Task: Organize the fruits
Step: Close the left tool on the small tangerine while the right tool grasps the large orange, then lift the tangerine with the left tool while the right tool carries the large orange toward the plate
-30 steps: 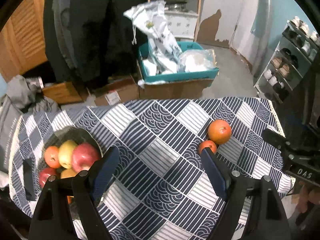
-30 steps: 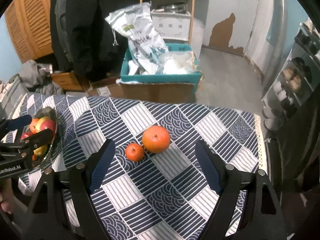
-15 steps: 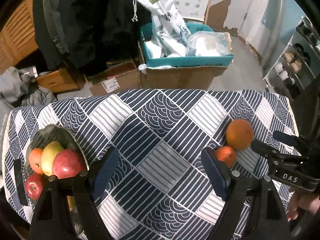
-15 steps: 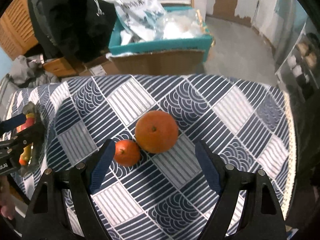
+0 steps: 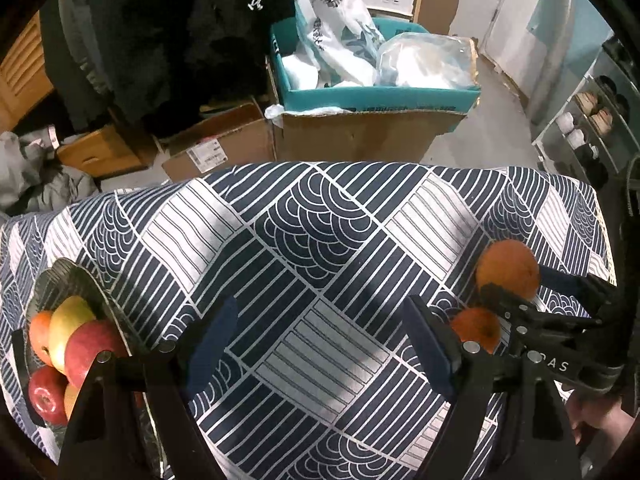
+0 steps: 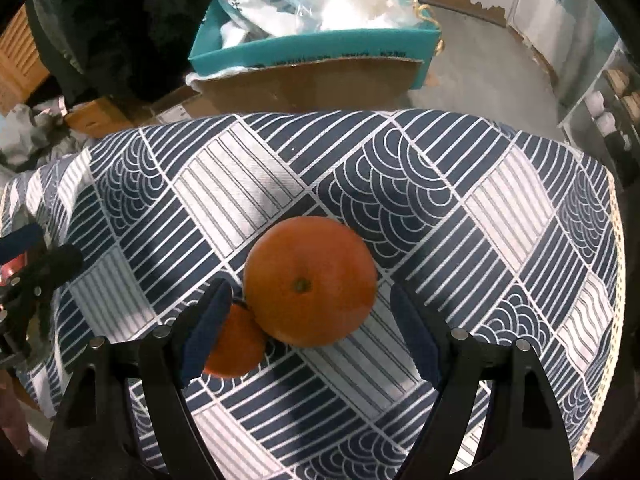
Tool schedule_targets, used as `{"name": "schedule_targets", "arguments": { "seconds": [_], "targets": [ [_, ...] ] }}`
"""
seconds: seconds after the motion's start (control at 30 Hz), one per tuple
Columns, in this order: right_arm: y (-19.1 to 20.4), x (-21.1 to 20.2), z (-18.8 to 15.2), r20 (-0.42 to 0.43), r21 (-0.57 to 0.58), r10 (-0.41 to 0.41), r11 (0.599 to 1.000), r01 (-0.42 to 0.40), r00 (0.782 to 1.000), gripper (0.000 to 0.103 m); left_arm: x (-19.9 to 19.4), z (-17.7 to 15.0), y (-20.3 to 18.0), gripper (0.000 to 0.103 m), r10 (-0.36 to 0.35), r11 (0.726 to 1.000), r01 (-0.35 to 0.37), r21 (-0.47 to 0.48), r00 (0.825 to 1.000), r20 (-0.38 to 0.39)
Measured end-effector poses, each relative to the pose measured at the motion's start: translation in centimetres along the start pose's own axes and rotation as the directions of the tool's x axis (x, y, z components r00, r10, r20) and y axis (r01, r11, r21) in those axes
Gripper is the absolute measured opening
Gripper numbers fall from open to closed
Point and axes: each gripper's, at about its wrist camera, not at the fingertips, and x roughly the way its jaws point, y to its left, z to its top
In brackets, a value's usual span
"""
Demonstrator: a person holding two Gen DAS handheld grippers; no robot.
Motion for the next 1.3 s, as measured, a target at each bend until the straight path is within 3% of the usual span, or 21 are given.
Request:
{"name": "schedule_targets", "arguments": {
  "seconds": [0.13,0.23,0.37,0.63,0.87,1.3],
  "targets": [
    [-0.3,0.7,0.2,-0.011,0.019,0.023,1.0,-0.022,1.0,0.081,0.6,0.1,0.3,0.085,-0.012,1.0,0.012,-0.016,1.0,-0.011],
    [-0.5,1.3,0.2,-0.032,0.033,0.042,0.999,-0.041,0.999,0.072,1.0,0.0,0.3,0.085,-0.028,0.999,0.028,-0.027,0.999,-0.024],
    [-0.8,1.0,0.0,-0.021,0.037,0.047,0.998,-0.046,0.999,0.069,1.1,-0.1,0.1,0.085,-0.058,0.997,0.057,-0.051,0.998,-0.031],
    [-3.0,-1.9,-0.8,0.045,0.068,0.001,0.998,-0.004,0.999,0.069,0.7,-0.6,-2.4,0.085,-0.085,0.996,0.084,-0.017,0.996,-0.032],
    [-4.7,-3.4,-2.3,0.052,0.089,-0.027,0.996,0.023,0.998,0.069,0.4,-1.2,-5.5,0.085,-0.096,0.994,0.098,0.055,0.995,-0.031],
    [-8.5,-4.5,-5.9,0.053,0.158,-0.063,0.986,0.054,0.997,0.069,1.9,-2.7,-9.0,0.085,-0.132,0.986,0.139,0.093,0.989,-0.071]
  ]
}}
